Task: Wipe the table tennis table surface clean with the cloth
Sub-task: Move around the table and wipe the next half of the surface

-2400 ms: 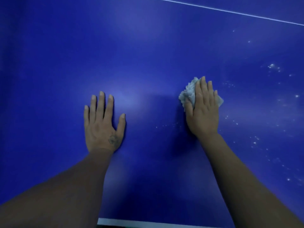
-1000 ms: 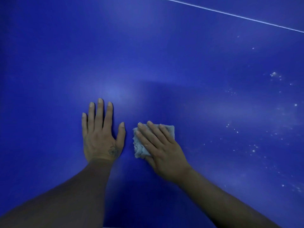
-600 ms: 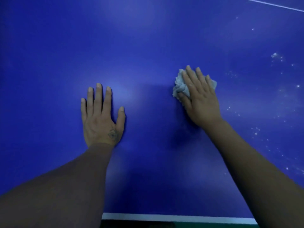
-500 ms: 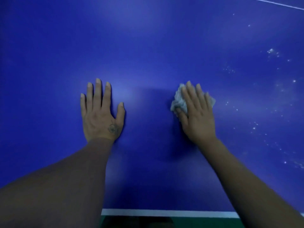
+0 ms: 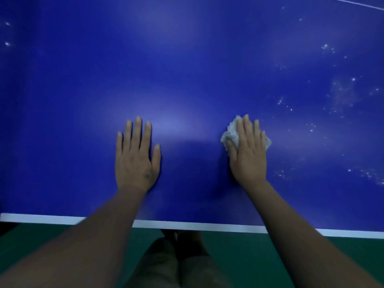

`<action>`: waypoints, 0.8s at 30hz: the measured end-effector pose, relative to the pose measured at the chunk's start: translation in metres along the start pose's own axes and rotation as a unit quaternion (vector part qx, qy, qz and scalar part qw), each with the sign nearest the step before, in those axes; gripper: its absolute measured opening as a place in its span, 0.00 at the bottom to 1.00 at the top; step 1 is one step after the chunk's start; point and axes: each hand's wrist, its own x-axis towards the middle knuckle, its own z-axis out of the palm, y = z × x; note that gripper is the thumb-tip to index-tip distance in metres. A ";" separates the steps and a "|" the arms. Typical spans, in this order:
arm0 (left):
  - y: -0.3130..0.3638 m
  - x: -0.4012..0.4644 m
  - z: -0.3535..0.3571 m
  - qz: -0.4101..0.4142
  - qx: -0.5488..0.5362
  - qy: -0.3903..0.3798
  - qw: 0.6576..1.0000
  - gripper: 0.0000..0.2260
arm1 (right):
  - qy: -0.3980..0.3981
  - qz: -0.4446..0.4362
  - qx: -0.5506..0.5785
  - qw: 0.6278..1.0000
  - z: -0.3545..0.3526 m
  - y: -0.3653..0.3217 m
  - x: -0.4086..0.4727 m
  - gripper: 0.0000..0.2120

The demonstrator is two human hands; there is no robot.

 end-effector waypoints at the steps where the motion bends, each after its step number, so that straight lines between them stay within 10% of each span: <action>1: 0.000 -0.014 0.001 -0.005 0.005 -0.009 1.000 0.29 | 0.004 -0.007 0.000 1.000 0.003 -0.006 -0.017 0.30; 7: -0.002 -0.029 0.005 -0.013 -0.004 -0.001 1.000 0.30 | -0.023 -0.073 0.003 0.997 0.014 -0.024 -0.077 0.31; 17: -0.001 -0.029 0.006 -0.019 -0.012 0.000 1.000 0.29 | 0.041 -0.075 0.005 0.996 0.026 -0.067 0.109 0.29; 24: -0.002 -0.029 0.007 -0.015 -0.020 0.006 1.000 0.30 | -0.072 -0.262 0.020 0.962 0.025 -0.076 0.000 0.31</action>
